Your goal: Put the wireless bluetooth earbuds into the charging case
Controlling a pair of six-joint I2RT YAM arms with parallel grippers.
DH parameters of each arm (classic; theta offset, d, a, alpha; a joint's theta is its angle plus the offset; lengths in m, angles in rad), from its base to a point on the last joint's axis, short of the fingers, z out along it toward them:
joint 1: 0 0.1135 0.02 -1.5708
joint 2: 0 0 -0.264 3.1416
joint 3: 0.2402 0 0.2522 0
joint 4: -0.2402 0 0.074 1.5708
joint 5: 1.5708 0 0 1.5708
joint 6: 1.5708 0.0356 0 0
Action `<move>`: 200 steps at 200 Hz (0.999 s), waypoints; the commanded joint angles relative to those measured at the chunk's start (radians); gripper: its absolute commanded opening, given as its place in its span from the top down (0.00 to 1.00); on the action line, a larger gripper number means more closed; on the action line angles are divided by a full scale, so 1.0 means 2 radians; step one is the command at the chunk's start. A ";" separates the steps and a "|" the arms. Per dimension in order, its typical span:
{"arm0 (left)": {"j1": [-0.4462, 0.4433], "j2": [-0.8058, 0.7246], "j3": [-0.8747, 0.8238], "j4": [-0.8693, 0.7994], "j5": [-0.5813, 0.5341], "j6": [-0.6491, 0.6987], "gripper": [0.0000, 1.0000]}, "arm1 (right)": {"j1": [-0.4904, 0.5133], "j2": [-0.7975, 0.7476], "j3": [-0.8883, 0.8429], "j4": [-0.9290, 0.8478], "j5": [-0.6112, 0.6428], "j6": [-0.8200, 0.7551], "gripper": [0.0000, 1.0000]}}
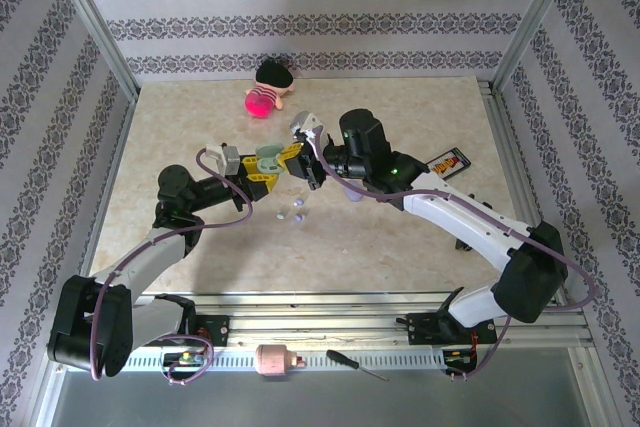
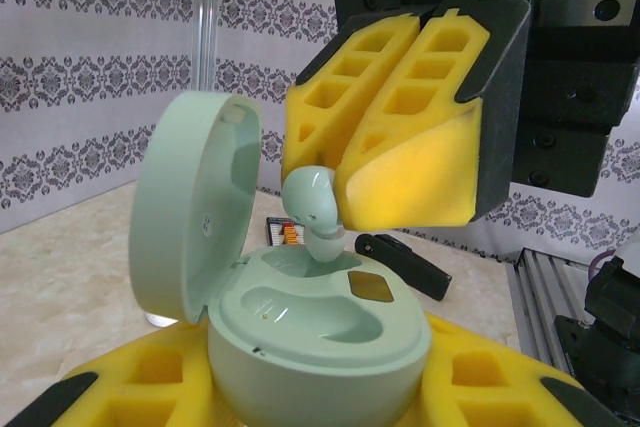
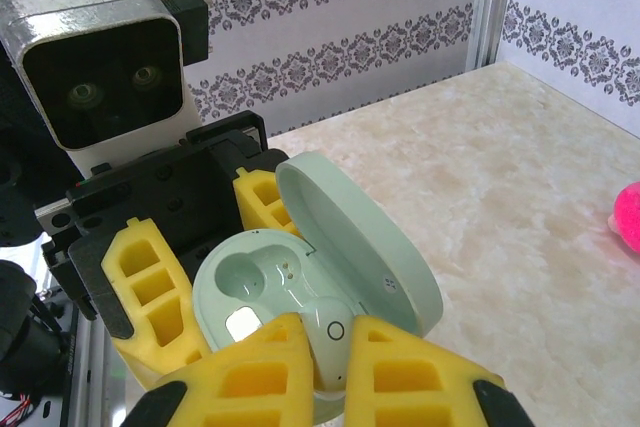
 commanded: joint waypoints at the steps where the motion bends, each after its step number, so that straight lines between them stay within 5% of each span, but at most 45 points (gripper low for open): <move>1: -0.003 -0.010 0.018 0.015 0.003 -0.001 0.70 | 0.002 0.011 -0.005 0.008 -0.017 0.009 0.92; 122: -0.004 -0.009 0.014 0.013 -0.006 0.009 0.70 | 0.003 0.014 -0.006 0.000 -0.024 0.016 0.88; 153: -0.003 -0.010 0.014 0.013 -0.006 0.010 0.70 | 0.003 0.009 -0.007 0.001 -0.005 0.015 0.69; 200: -0.003 -0.014 0.007 0.013 -0.020 0.017 0.70 | 0.000 -0.024 -0.012 0.007 0.001 0.021 0.56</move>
